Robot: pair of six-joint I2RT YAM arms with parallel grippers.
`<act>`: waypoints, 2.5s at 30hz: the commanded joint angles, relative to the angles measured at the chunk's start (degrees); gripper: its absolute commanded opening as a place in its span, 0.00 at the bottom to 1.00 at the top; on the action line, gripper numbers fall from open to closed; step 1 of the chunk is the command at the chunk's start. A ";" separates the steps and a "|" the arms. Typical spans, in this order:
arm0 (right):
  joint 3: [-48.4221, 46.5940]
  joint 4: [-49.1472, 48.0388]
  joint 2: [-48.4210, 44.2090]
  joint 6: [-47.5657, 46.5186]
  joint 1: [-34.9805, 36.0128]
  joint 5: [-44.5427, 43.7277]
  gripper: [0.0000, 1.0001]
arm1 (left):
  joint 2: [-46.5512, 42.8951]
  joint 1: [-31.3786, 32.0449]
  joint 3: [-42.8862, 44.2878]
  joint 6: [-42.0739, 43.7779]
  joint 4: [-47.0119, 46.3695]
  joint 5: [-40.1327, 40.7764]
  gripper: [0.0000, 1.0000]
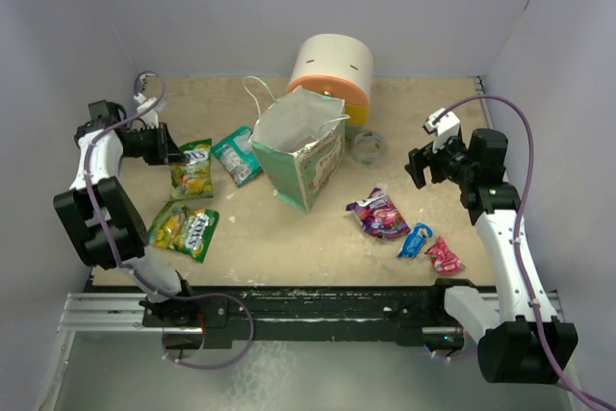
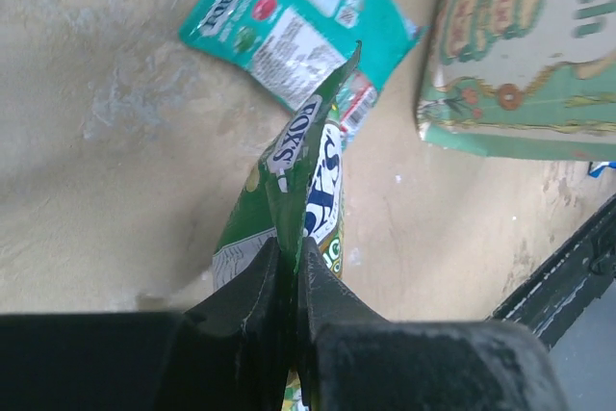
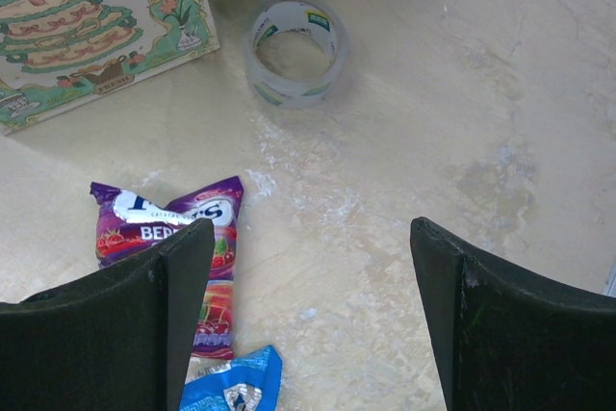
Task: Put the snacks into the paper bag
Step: Pick up the snack from the center of the board, then place the snack in the paper bag.
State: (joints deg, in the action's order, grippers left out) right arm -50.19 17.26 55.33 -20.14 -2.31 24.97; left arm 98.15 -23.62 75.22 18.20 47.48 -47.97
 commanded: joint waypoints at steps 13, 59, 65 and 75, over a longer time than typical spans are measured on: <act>0.10 -1.62 -1.14 -0.26 -0.16 -0.71 0.85 | -24.73 -0.13 15.38 -3.55 8.56 -6.10 0.00; 1.33 -2.61 -1.15 -0.89 -1.56 -1.51 0.85 | -5.21 48.23 28.32 -28.65 -24.08 17.78 0.00; 1.34 -2.50 -0.60 -0.86 -1.56 -1.17 0.85 | -6.75 48.83 19.91 -27.99 -32.61 16.74 0.00; 1.37 -2.58 -0.58 -0.79 -1.56 -1.42 0.85 | -6.48 50.27 12.91 -28.55 -35.68 18.41 0.07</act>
State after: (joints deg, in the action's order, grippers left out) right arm -49.10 16.40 55.33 -20.56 -3.66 23.07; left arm 94.06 25.58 88.77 -9.91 18.17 -30.30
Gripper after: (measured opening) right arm 0.846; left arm 0.109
